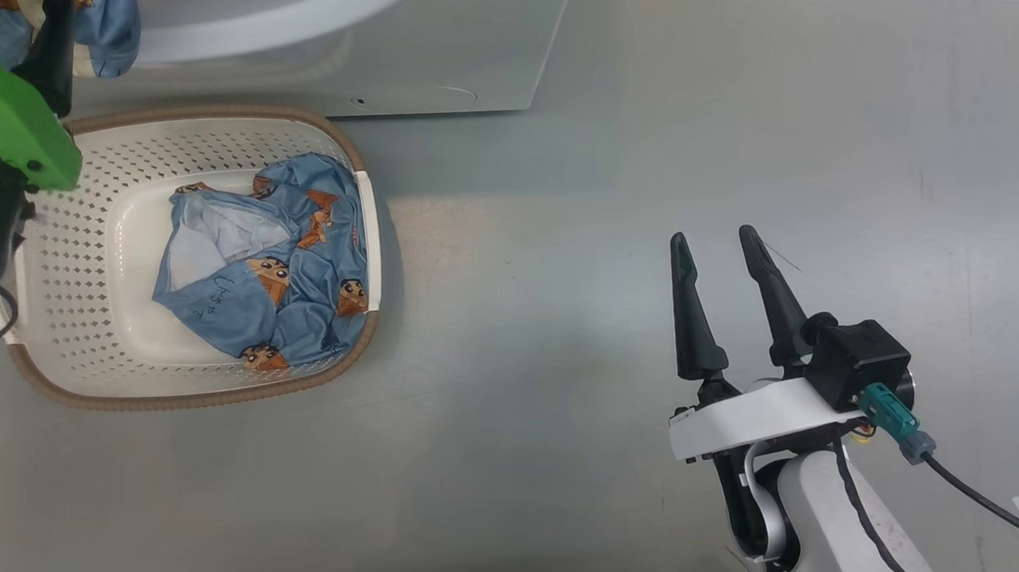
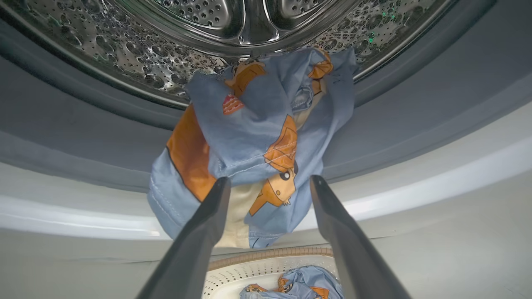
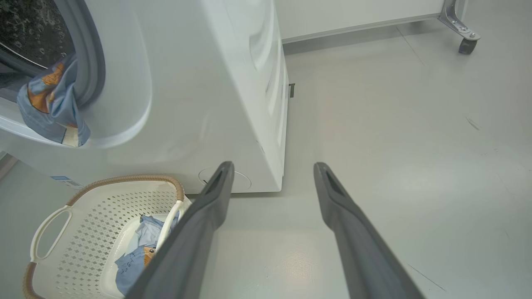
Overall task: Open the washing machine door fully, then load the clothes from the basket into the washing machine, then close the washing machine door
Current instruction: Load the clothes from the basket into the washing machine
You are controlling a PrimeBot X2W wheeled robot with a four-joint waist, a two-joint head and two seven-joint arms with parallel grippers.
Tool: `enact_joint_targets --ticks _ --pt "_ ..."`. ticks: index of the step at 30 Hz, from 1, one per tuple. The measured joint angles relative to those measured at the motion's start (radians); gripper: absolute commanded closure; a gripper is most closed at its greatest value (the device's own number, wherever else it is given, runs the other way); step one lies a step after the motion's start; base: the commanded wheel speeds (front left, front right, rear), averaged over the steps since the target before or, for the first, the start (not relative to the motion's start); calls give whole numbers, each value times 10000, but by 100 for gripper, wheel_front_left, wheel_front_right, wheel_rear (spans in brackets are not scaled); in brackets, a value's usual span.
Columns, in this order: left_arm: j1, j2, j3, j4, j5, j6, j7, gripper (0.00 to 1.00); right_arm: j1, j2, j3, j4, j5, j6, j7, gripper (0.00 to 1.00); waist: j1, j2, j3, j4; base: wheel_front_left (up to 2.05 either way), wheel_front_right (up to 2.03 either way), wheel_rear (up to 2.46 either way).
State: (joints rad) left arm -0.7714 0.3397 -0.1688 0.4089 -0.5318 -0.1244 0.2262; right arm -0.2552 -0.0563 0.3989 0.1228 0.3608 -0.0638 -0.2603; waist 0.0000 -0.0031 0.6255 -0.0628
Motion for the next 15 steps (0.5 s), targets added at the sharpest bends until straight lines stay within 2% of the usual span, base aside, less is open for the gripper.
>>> enact_joint_targets --ticks 10,15 --pt "-972 328 -397 823 123 6 1904 0 1 2 301 104 178 0 0 0 0 0 59 -133 0 0 0" --pt "-1546 516 -297 1007 125 52 2249 0 4 2 357 146 242 -2 0 0 0 0 149 -279 0 0 0"
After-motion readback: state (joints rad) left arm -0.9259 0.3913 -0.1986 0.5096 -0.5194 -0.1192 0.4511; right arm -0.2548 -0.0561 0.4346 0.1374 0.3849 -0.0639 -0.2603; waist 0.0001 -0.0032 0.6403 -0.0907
